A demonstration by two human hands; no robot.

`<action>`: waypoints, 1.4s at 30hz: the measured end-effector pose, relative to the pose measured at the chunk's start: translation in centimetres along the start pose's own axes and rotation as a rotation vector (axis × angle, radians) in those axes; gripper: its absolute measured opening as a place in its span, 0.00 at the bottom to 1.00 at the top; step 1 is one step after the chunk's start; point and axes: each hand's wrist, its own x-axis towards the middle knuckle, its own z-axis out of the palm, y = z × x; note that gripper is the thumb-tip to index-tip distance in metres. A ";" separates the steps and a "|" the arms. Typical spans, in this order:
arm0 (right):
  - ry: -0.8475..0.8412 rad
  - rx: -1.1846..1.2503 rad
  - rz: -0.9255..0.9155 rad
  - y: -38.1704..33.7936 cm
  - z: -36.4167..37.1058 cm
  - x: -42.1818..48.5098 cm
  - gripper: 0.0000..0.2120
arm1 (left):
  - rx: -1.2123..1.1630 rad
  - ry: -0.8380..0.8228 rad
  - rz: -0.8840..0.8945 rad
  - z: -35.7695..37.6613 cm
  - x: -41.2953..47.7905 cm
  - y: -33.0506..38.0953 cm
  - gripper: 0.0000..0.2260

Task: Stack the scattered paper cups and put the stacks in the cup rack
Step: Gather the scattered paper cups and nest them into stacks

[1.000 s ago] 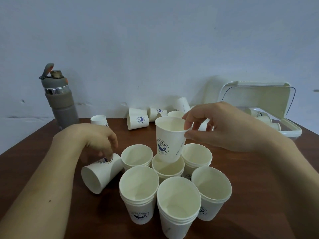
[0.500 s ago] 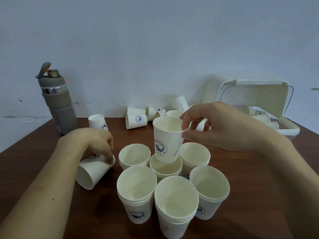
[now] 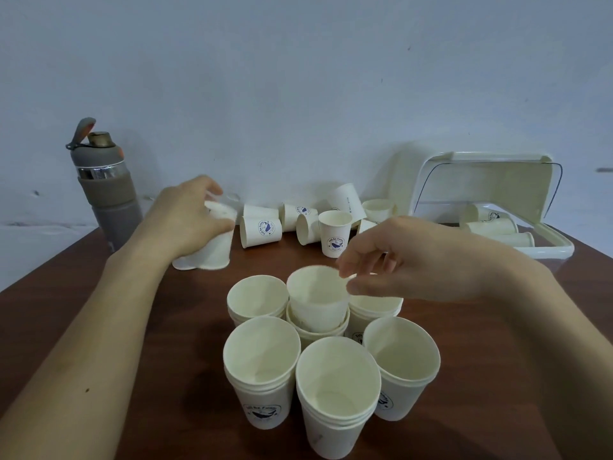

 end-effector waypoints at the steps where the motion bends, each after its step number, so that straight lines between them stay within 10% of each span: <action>1: 0.013 0.011 -0.003 0.0 -0.1 0.0 0.06 | -0.071 0.057 0.018 -0.2 -0.1 0.5 0.22; 7: 0.272 0.042 0.034 0.3 -0.6 0.3 0.12 | -0.519 0.164 0.101 -1.4 -0.9 2.8 0.24; 15: 0.384 0.111 0.051 1.0 -0.3 0.6 0.46 | -1.030 -0.189 0.196 -0.7 -2.7 5.8 0.18; 26: 0.549 0.448 -0.133 0.5 -1.4 -0.1 0.29 | -1.184 -0.513 0.258 -0.4 -3.5 6.3 0.17; 42: -0.089 -0.012 0.094 0.5 -3.8 -3.4 0.30 | -0.898 -0.395 0.224 -0.2 -3.4 6.1 0.05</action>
